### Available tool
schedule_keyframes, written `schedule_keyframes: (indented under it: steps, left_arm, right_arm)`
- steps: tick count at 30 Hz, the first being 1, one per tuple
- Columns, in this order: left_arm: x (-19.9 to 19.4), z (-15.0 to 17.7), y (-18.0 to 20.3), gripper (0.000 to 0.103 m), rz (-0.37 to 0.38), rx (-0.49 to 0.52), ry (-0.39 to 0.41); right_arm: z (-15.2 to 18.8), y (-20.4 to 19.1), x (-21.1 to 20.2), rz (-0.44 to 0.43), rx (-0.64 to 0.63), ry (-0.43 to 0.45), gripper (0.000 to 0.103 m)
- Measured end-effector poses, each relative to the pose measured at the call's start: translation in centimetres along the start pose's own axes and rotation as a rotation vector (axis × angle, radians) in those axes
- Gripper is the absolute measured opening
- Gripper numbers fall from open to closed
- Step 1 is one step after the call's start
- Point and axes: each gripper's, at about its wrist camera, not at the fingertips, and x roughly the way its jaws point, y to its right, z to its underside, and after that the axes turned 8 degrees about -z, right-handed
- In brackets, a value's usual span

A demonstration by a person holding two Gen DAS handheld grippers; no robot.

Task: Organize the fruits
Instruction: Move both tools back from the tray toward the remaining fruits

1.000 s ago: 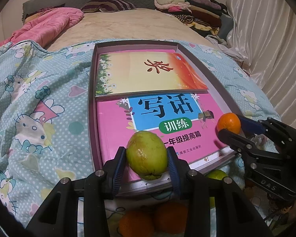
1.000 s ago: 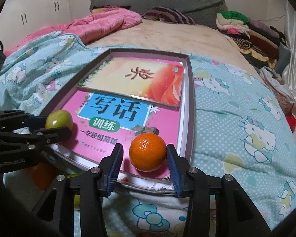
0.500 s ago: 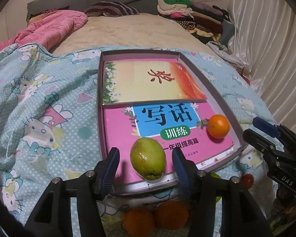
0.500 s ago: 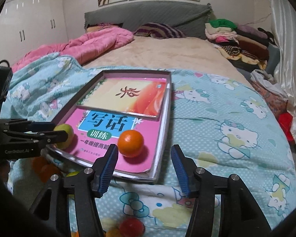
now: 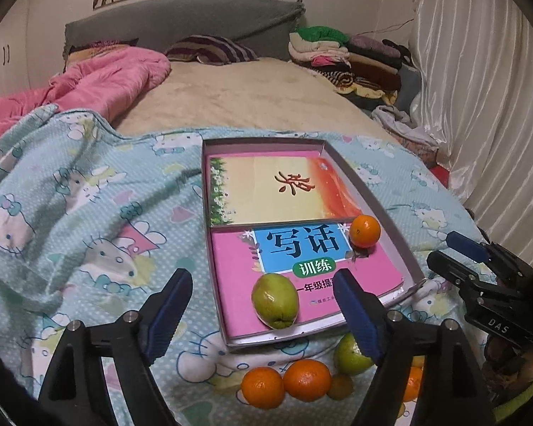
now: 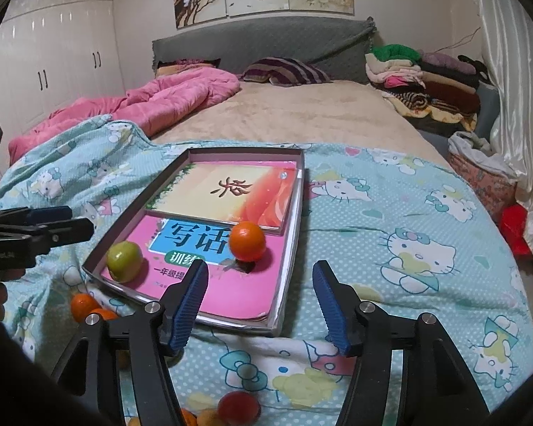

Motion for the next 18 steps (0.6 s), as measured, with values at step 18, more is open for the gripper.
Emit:
schedule_keyframes:
  steps: [18]
  left_arm:
    - [-1.7,0.5,-1.8,0.085,0.012,-0.029,0.009]
  right_arm:
    - [0.2,-0.5,-3.7,-0.018,0.021,0.084,0.069]
